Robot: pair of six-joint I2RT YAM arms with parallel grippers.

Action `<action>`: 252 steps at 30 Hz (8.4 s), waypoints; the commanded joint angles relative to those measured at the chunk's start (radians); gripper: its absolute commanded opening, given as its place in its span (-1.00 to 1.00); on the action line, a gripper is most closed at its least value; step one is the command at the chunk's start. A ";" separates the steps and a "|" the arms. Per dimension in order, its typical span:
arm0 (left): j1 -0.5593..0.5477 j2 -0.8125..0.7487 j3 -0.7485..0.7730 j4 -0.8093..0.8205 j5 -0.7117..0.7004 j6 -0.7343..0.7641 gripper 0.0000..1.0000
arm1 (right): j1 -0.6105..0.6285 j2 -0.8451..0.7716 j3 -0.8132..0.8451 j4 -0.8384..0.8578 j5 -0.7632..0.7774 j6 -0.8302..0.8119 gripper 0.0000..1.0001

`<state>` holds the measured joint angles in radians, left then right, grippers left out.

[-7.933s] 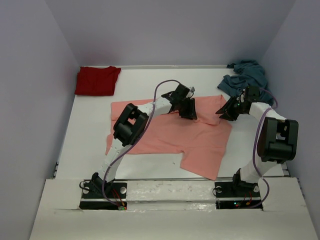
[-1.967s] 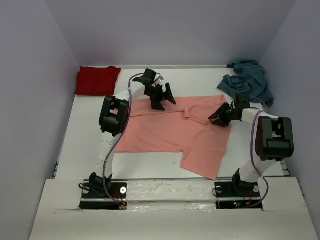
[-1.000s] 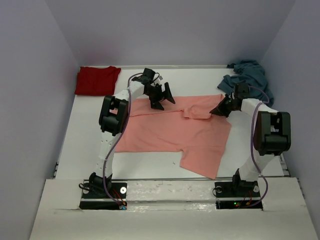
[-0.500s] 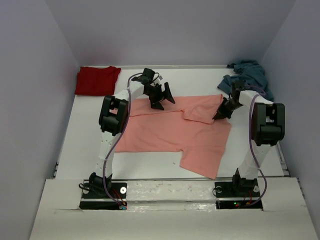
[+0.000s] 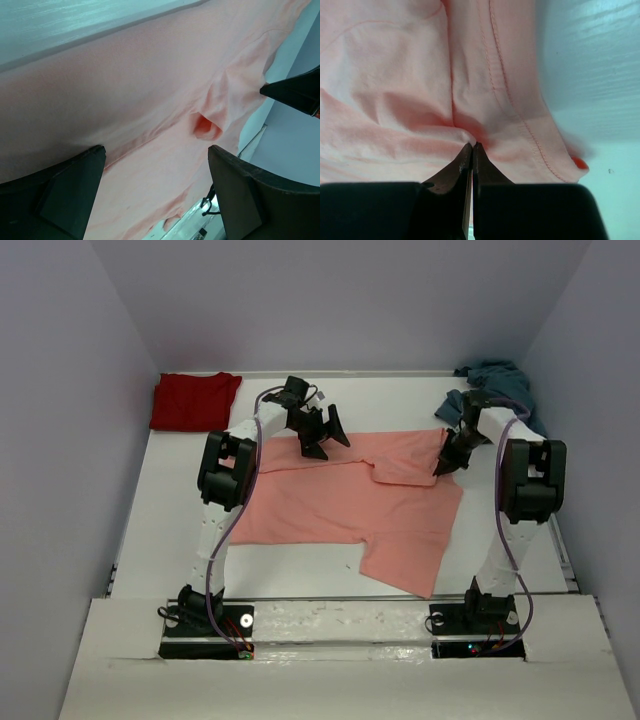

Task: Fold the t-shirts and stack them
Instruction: Fold the tshirt

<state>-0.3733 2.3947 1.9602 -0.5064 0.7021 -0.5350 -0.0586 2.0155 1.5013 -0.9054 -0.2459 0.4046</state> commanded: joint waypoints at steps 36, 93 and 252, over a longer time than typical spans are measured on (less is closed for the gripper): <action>0.051 0.119 0.146 -0.064 -0.041 0.055 0.98 | 0.034 0.012 0.105 -0.184 0.054 -0.073 0.22; 0.232 0.290 0.382 0.038 0.046 -0.013 0.98 | 0.043 0.350 0.396 0.316 -0.026 0.019 -1.00; 0.754 -1.129 -1.359 0.063 -0.451 -0.256 0.90 | 0.075 -1.023 -1.086 0.327 -0.116 0.510 -1.00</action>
<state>0.3714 1.2621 0.6281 -0.4644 0.2379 -0.7780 0.0082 0.9943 0.3748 -0.5735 -0.3809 0.9310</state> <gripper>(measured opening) 0.963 0.011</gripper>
